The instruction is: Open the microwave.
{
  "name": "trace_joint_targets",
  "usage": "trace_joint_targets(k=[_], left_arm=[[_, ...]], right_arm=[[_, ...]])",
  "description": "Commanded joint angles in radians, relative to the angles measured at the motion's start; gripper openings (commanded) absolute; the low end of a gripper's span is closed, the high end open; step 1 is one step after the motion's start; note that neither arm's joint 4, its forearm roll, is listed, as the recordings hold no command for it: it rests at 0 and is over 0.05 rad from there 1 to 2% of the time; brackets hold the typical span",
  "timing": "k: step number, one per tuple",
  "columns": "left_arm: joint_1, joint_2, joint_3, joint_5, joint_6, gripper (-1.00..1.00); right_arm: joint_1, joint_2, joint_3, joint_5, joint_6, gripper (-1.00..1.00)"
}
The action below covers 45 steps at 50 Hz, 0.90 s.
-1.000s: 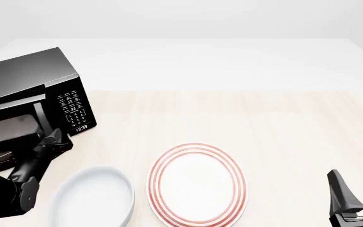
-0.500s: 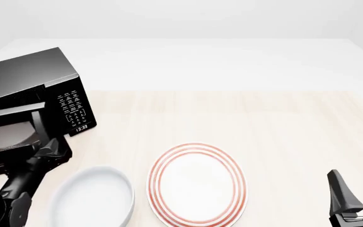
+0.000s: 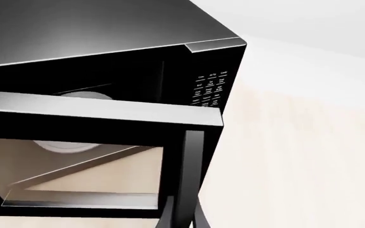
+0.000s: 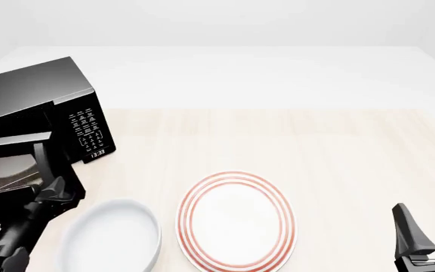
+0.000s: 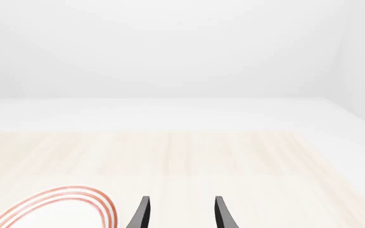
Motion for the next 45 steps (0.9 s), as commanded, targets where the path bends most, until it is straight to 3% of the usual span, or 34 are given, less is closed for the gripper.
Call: trace_joint_targets(k=[1, 9, 23, 45], left_arm=[[0.031, -0.123, 0.0, -0.076, 0.007, -1.0], [0.016, -0.176, 0.028, -0.078, -0.024, -1.0], [0.003, -0.214, 0.073, -0.078, -0.009, -1.0], [0.008, -0.204, 0.067, -0.078, -0.004, -1.0]], right_arm=[[0.0, 0.0, 0.0, 0.0, 0.0, 1.0], [0.0, 0.0, 0.0, 0.0, 0.0, 1.0], [0.0, 0.0, 0.0, 0.0, 0.0, 1.0], [0.0, 0.0, 0.0, 0.0, 0.0, 1.0]])
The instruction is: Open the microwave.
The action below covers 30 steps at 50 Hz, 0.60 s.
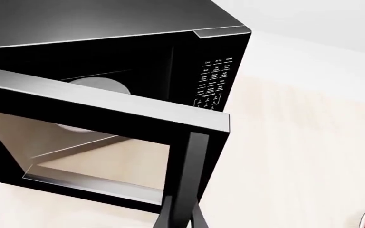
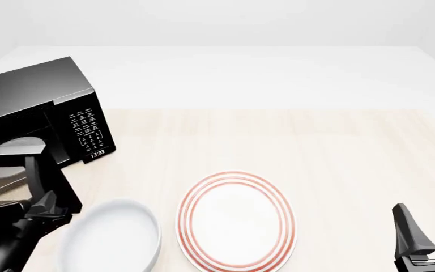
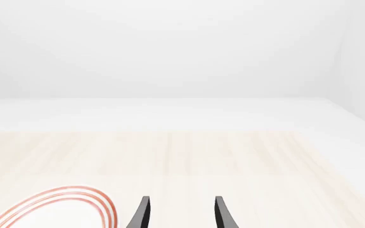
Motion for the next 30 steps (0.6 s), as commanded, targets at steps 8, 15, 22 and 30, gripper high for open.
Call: trace_joint_targets(k=[8, 15, 22, 30], left_arm=[[0.008, -0.05, -0.051, -0.139, -0.01, -1.0], [0.019, -0.056, -0.048, -0.139, -0.019, -1.0], [0.022, -0.051, -0.051, -0.139, -0.02, -1.0], [0.022, -0.036, -0.055, -0.139, -0.026, 1.0]], right_arm=[[0.0, 0.0, 0.0, 0.0, 0.0, 1.0], [0.0, 0.0, 0.0, 0.0, 0.0, 1.0], [0.0, 0.0, 0.0, 0.0, 0.0, 1.0], [0.0, 0.0, 0.0, 0.0, 0.0, 1.0]])
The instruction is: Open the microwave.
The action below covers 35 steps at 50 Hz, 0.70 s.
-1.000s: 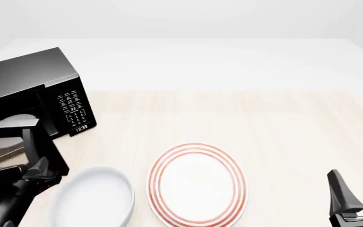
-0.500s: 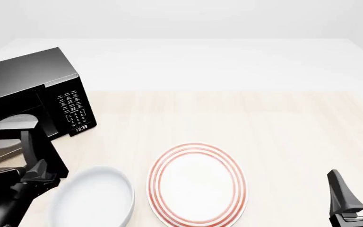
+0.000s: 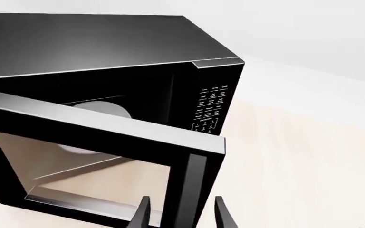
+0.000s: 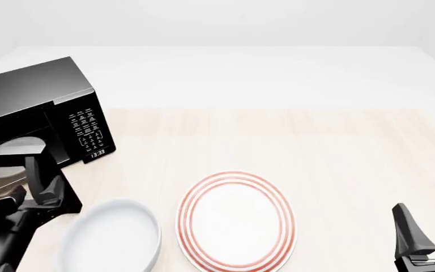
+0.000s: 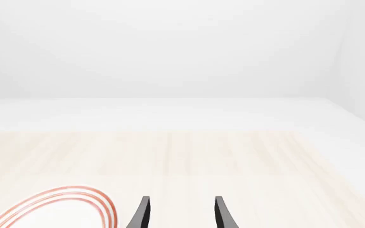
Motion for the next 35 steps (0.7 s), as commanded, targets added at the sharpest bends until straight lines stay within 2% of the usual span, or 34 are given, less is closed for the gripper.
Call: trace_joint_targets(k=[1, 14, 24, 35], left_arm=[[0.009, -0.018, -0.03, -0.077, -0.011, 1.0], [0.016, -0.013, -0.032, -0.077, -0.012, 1.0], [-0.013, -0.003, -0.048, -0.076, -0.002, 1.0], [-0.019, -0.062, -0.039, -0.035, 0.015, 1.0]], right_arm=[[0.0, 0.0, 0.0, 0.0, 0.0, 1.0], [0.0, 0.0, 0.0, 0.0, 0.0, 1.0], [0.0, 0.0, 0.0, 0.0, 0.0, 1.0], [0.0, 0.0, 0.0, 0.0, 0.0, 1.0]])
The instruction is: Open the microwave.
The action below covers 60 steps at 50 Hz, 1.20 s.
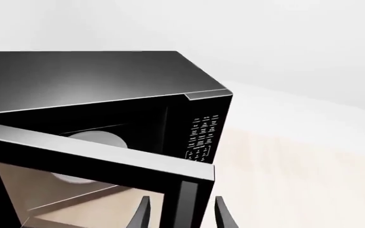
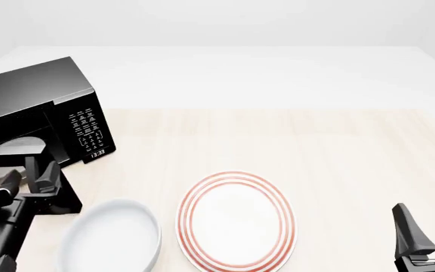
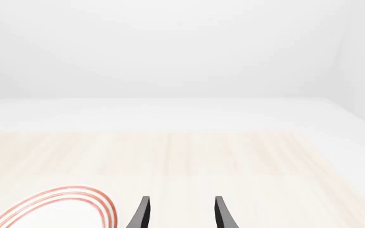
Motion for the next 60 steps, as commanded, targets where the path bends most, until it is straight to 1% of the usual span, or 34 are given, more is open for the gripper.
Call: trace_joint_targets(k=[1, 7, 10, 15, 21, 27, 31, 37, 41, 60], left_arm=[[-0.006, -0.062, 0.005, 0.044, 0.016, 1.0], [-0.003, -0.108, 0.013, 0.077, 0.019, 1.0], [-0.005, -0.163, 0.014, 0.124, 0.025, 1.0], [-0.011, -0.184, 0.009, 0.144, 0.029, 1.0], [-0.015, -0.278, -0.002, 0.239, 0.048, 1.0], [-0.01, -0.322, 0.007, 0.274, 0.057, 1.0], [-0.009, -0.404, 0.0, 0.354, 0.067, 1.0], [-0.01, -0.456, -0.005, 0.409, 0.079, 1.0], [-0.01, -0.535, -0.01, 0.484, 0.089, 1.0], [-0.021, -0.742, -0.095, 0.743, 0.126, 1.0]], right_arm=[[0.0, 0.0, 0.0, 0.0, 0.0, 1.0], [0.0, 0.0, 0.0, 0.0, 0.0, 1.0], [0.0, 0.0, 0.0, 0.0, 0.0, 1.0], [0.0, 0.0, 0.0, 0.0, 0.0, 1.0], [0.0, 0.0, 0.0, 0.0, 0.0, 1.0], [0.0, 0.0, 0.0, 0.0, 0.0, 1.0], [0.0, 0.0, 0.0, 0.0, 0.001, 1.0], [0.0, 0.0, 0.0, 0.0, 0.0, 1.0], [0.0, 0.0, 0.0, 0.0, 0.0, 1.0], [0.0, 0.0, 0.0, 0.0, 0.0, 1.0]])
